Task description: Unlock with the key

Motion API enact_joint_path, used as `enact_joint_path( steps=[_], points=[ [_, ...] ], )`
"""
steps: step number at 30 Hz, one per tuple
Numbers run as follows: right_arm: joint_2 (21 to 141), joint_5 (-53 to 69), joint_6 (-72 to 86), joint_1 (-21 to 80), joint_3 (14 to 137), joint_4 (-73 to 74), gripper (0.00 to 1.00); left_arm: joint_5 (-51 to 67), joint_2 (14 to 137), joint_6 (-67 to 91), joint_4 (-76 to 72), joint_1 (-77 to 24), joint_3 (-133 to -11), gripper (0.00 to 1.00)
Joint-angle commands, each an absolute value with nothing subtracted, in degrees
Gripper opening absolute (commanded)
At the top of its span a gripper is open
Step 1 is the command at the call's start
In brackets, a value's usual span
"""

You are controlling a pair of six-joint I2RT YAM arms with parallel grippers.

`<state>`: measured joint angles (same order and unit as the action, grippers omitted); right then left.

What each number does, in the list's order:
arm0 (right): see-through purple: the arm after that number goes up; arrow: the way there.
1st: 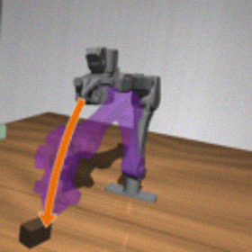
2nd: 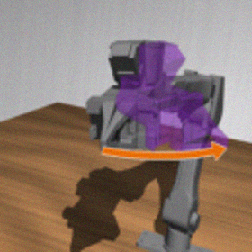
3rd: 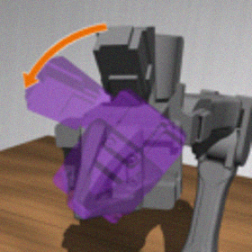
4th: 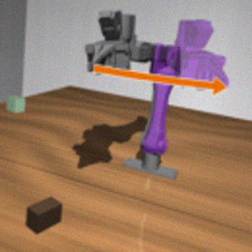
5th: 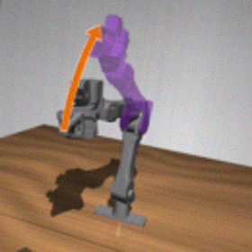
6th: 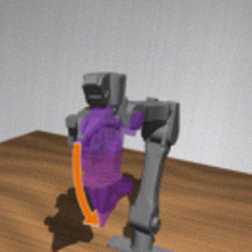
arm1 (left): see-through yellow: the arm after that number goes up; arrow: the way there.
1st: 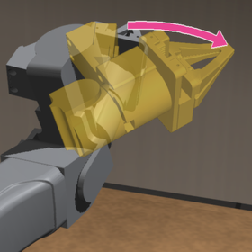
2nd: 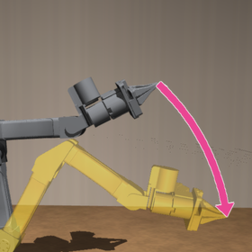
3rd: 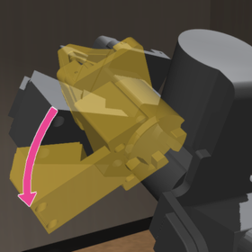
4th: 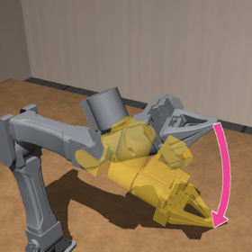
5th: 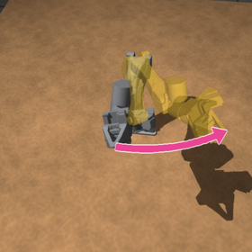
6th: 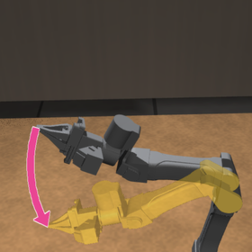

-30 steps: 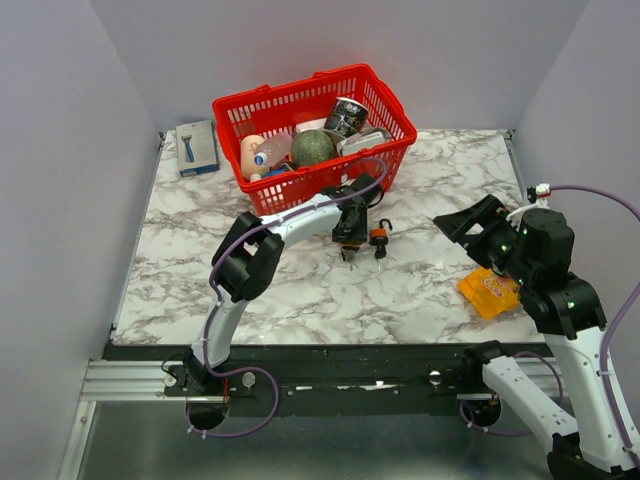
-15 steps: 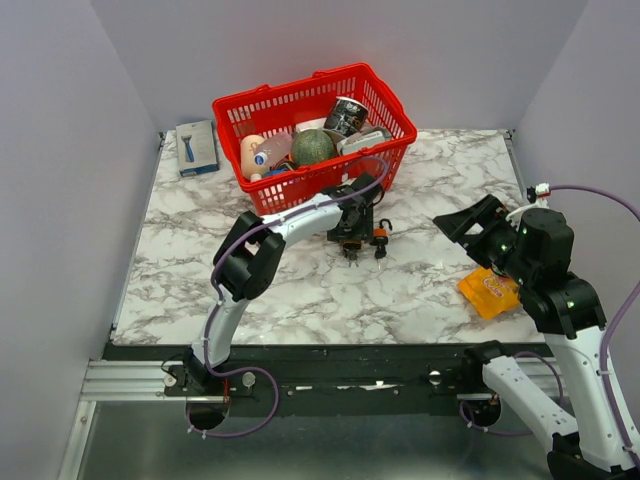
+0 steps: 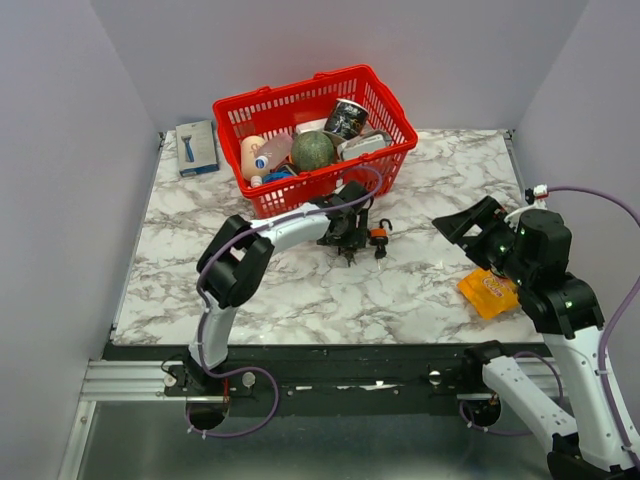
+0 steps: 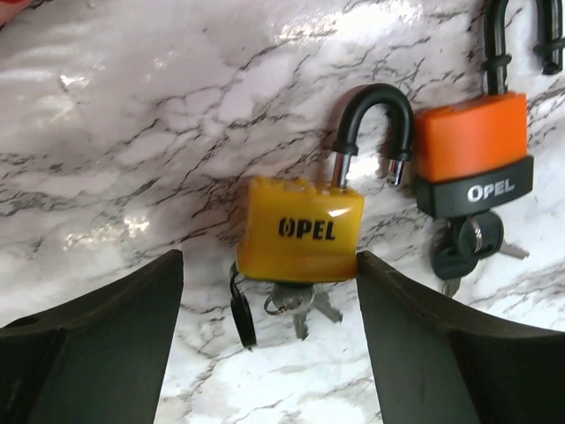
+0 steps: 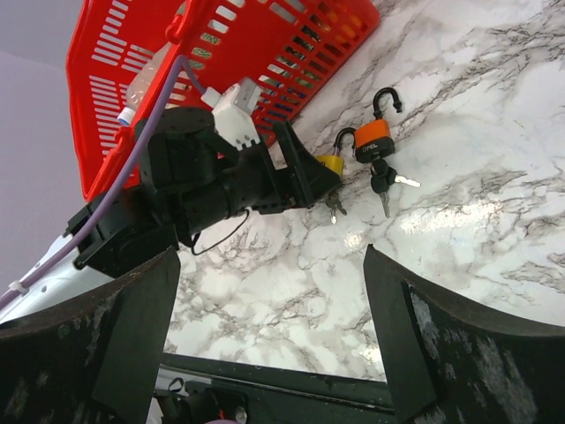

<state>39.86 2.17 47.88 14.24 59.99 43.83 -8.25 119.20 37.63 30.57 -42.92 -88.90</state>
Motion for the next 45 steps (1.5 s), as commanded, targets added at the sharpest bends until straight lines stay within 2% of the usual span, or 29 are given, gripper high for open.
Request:
enact_joint_path(
  steps=[1, 6, 9, 11, 19, 27, 35, 45],
  points=[
    [39.4, 1.0, 47.0, 14.1, 59.0, 43.9, 0.93, -14.3, 110.5, 39.9, 18.5, -37.4, -86.2, 0.86],
    [38.9, 0.5, 47.1, 14.0, 58.4, 43.6, 0.93, -15.1, 104.4, 38.1, 16.6, -40.2, -80.5, 0.89],
    [38.9, 0.3, 46.7, 14.0, 58.0, 43.5, 0.93, -15.5, 100.5, 36.7, 15.0, -42.1, -77.9, 0.93],
    [38.8, 0.3, 46.3, 14.1, 57.9, 43.4, 0.93, -15.9, 97.5, 35.9, 14.6, -43.2, -77.0, 0.99],
    [37.4, -3.8, 44.8, 14.0, 57.9, 43.5, 0.93, -14.9, 85.9, 33.7, 13.0, -45.3, -68.6, 0.99],
    [35.2, -8.1, 39.0, 14.1, 58.0, 42.3, 0.93, -18.1, 66.4, 36.9, 17.5, -45.2, -58.5, 0.99],
    [34.3, -10.5, 33.1, 14.1, 57.8, 41.4, 0.93, -26.5, 54.0, 40.8, 24.9, -44.6, -59.8, 0.99],
    [34.0, -9.8, 32.8, 14.1, 56.7, 40.2, 0.93, -28.8, 51.1, 42.4, 28.2, -44.6, -60.3, 0.99]
  ],
)
